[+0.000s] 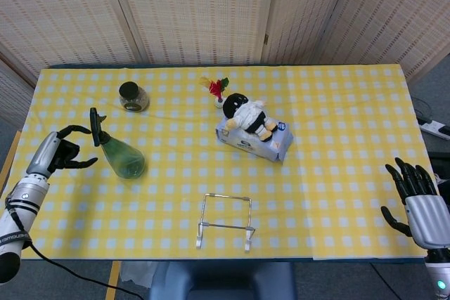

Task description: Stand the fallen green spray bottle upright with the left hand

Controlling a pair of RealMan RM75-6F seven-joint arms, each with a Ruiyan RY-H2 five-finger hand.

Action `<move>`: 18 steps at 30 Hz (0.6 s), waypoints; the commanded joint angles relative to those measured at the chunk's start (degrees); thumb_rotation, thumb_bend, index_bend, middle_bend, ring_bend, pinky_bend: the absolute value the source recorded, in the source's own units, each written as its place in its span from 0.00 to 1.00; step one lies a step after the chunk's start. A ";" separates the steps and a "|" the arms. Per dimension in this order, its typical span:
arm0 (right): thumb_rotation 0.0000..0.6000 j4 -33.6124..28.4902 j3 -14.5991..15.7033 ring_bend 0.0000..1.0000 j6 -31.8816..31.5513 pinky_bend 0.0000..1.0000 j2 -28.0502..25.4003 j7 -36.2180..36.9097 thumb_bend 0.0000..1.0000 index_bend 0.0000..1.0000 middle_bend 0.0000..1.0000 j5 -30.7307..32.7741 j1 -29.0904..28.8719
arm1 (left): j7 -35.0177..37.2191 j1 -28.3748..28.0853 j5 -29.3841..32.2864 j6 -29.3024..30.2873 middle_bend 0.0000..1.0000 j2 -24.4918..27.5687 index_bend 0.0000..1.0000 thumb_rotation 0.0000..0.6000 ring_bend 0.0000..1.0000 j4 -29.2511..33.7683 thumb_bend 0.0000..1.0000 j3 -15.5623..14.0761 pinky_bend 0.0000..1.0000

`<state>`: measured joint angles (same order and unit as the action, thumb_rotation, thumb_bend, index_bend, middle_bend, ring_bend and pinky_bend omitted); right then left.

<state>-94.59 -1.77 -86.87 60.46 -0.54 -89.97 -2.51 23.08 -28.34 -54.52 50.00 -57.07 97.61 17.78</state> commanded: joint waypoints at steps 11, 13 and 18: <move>1.00 0.00 -0.32 0.00 0.71 0.00 0.53 -1.21 0.36 0.00 0.00 0.99 -0.27 | -10.82 18.39 -17.17 38.27 0.99 -6.84 0.54 1.00 0.86 -4.36 0.20 -10.33 0.95; 1.00 0.00 -0.42 0.00 1.09 0.00 0.80 -1.72 0.36 0.00 0.00 1.38 -0.42 | -11.35 21.07 -21.74 41.96 0.85 -8.52 0.54 1.00 0.65 -5.27 0.20 -13.45 0.70; 1.00 -0.34 -0.55 0.00 1.14 0.00 1.62 -3.10 0.36 0.00 0.00 1.70 -0.49 | -17.88 23.06 -29.96 38.14 0.30 -6.47 0.38 1.00 0.13 -2.61 0.19 -22.91 0.04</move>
<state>-94.84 -2.30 -85.72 61.93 -3.46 -88.32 -2.98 9.89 -8.23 -79.32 90.86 -64.50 93.00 1.48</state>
